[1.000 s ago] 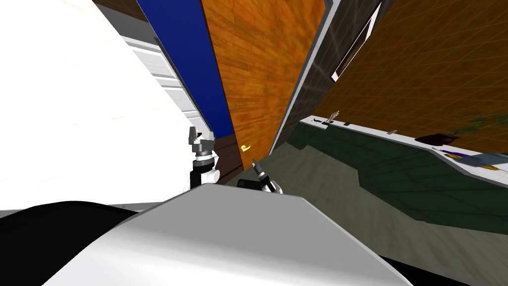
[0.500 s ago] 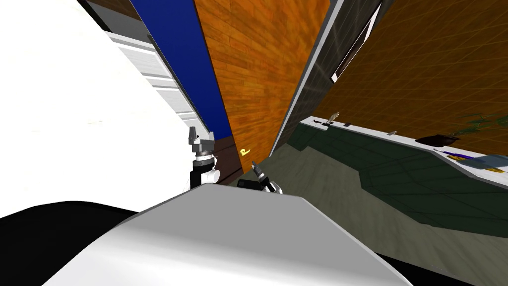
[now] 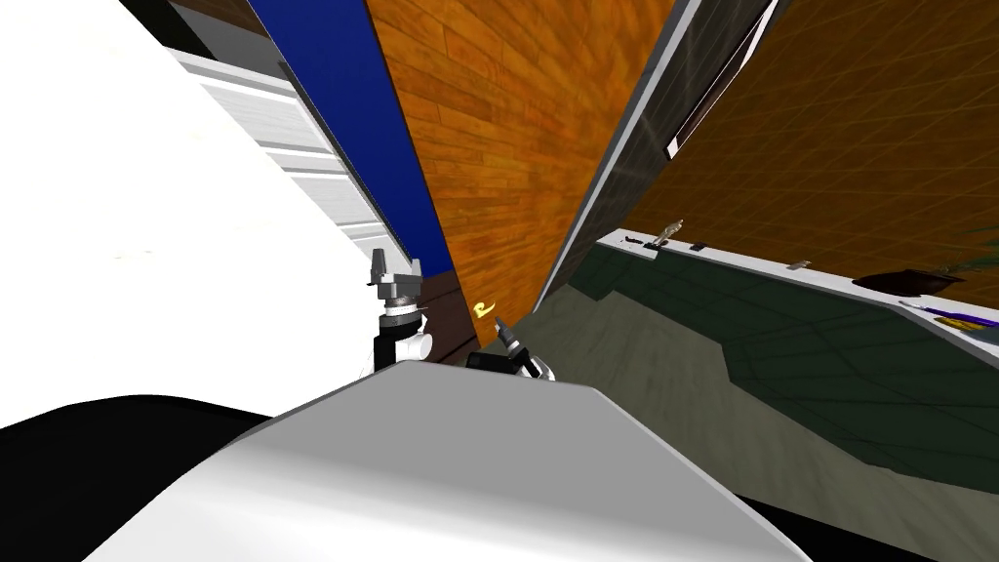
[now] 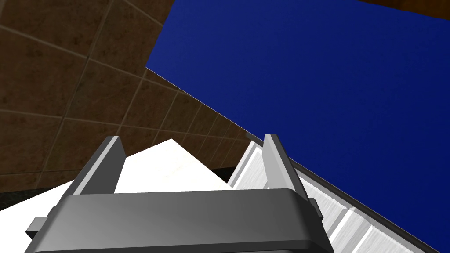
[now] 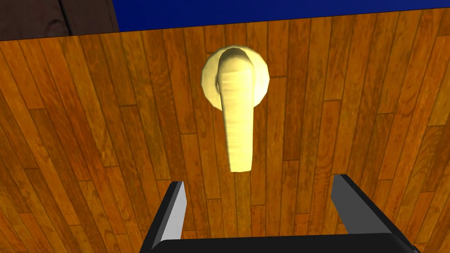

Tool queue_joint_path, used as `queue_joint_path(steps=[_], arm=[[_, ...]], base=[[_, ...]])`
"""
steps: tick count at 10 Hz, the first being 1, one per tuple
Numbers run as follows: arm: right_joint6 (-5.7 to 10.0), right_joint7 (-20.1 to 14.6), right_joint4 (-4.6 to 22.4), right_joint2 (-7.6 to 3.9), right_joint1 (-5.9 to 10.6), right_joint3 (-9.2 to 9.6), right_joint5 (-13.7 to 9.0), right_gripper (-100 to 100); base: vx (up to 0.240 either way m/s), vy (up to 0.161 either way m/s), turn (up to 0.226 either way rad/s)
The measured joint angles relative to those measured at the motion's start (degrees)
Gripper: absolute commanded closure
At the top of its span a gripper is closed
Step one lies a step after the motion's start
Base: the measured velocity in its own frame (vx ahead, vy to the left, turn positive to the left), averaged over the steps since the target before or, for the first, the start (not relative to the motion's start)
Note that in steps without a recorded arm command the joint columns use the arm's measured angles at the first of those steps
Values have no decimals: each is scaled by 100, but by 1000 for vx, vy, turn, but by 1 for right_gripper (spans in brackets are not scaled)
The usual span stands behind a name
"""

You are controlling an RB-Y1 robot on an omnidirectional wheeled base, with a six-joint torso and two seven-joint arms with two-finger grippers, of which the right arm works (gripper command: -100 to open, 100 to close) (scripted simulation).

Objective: Push the door open

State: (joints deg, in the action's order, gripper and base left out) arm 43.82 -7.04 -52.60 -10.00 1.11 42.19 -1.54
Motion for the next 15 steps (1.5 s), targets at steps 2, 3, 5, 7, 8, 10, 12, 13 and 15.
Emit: queue_joint_path(steps=[2,3,5,7,8,10,12,13,15], arm=[[18,30,84,68,14,-54,5,-100],[31,43,128,99,24,-76,7,-100],[41,69,186,152,33,-116,11,-100],[41,70,186,155,35,-117,12,100],[41,69,186,154,34,-117,12,100],[41,69,186,152,33,-116,11,100],[41,69,186,152,32,-116,11,-100],[19,70,154,140,24,-136,5,-100],[-21,77,126,129,14,-171,-6,-100]], base=[[166,162,42],[135,129,31],[85,87,19],[-13,-15,-1],[-19,-20,2],[-9,-8,0],[-57,-18,-40],[-190,-69,-65],[-174,-79,-61]])
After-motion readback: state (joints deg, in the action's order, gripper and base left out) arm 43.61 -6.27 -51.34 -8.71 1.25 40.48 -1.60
